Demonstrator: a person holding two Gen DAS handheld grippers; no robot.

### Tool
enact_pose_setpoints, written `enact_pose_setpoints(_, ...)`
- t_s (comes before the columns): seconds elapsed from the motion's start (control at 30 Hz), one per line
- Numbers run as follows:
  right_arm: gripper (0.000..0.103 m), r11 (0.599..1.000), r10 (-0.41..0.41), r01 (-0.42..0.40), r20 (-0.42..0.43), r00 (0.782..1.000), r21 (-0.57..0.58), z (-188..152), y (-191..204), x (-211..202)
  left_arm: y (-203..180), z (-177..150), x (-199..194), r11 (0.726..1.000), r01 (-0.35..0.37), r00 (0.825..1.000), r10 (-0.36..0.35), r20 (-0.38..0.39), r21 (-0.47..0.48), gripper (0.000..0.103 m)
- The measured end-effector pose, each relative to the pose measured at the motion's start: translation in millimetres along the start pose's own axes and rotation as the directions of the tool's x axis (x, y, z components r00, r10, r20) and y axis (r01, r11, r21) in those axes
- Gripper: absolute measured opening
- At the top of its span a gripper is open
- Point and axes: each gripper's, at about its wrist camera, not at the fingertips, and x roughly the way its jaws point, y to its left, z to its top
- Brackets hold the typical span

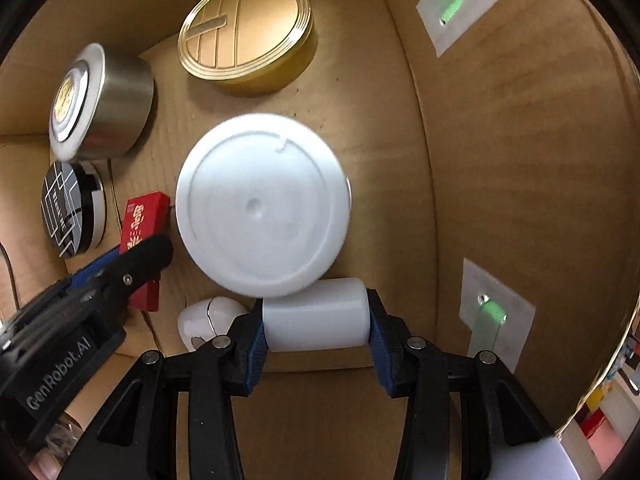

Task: Organize rigid objects
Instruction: 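Release the red box and white cylinder in the box and withdraw both tools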

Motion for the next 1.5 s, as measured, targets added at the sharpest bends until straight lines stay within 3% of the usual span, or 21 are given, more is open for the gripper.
enact_pose_setpoints(0.2,0.048,1.0,-0.001,0.001,-0.022,1.0,-0.011,17.9,4.7,-6.6,1.7,2.2,4.8,0.999,-0.002,1.0,0.001,-0.023,-0.035,0.032)
enact_pose_setpoints(0.33,0.049,0.999,-0.016,0.015,-0.017,1.0,-0.033,18.1,5.8,-14.4,2.8,-0.5,-5.5,0.999,-0.032,0.999,0.031,-0.025,-0.04,0.042)
enact_pose_setpoints(0.57,0.068,0.996,-0.017,0.02,0.043,0.999,-0.087,12.8,15.1,-51.9,-2.7,-8.3,-47.6,0.997,-0.08,0.996,0.08,0.042,-0.019,0.068)
enact_pose_setpoints(0.67,0.075,0.993,-0.031,0.041,0.087,0.996,-0.109,9.1,15.3,-74.6,-3.0,-15.1,-68.5,0.994,-0.111,0.991,0.112,0.067,-0.014,0.07)
enact_pose_setpoints(0.73,0.075,0.991,-0.046,0.06,0.114,0.992,-0.122,7.3,15.9,-88.5,-2.4,-19.3,-82.5,0.992,-0.124,0.987,0.124,0.1,-0.014,0.071)
enact_pose_setpoints(0.83,0.075,0.988,-0.047,0.066,0.138,0.989,-0.136,2.6,13.3,-105.2,-0.5,-28.6,-98.6,0.991,-0.134,0.982,0.134,0.136,-0.014,0.083)
enact_pose_setpoints(0.9,0.077,0.986,-0.049,0.073,0.154,0.987,-0.149,-1.4,10.9,-114.6,2.4,-36.6,-108.9,0.991,-0.131,0.979,0.132,0.157,-0.018,0.083)
enact_pose_setpoints(0.97,0.089,0.985,-0.045,0.072,0.166,0.985,-0.158,-14.6,20.9,-112.4,3.4,-41.0,-116.3,0.99,-0.136,0.974,0.138,0.178,-0.023,0.092)
enact_pose_setpoints(1.07,0.1,0.983,-0.037,0.071,0.195,0.98,-0.172,-27.0,22.8,-118.4,6.7,-51.6,-118.1,0.986,-0.166,0.964,0.169,0.207,-0.032,0.103)
enact_pose_setpoints(1.27,0.103,0.979,-0.036,0.08,0.229,0.973,-0.187,-47.7,25.7,-116.5,6.0,-71.2,-130.5,0.984,-0.175,0.957,0.179,0.229,-0.035,0.103)
enact_pose_setpoints(1.5,0.103,0.972,-0.007,0.071,0.275,0.961,-0.223,-76.1,23.3,-139.1,-5.9,-105.9,-168.4,0.981,-0.191,0.935,0.19,0.299,-0.026,0.103)
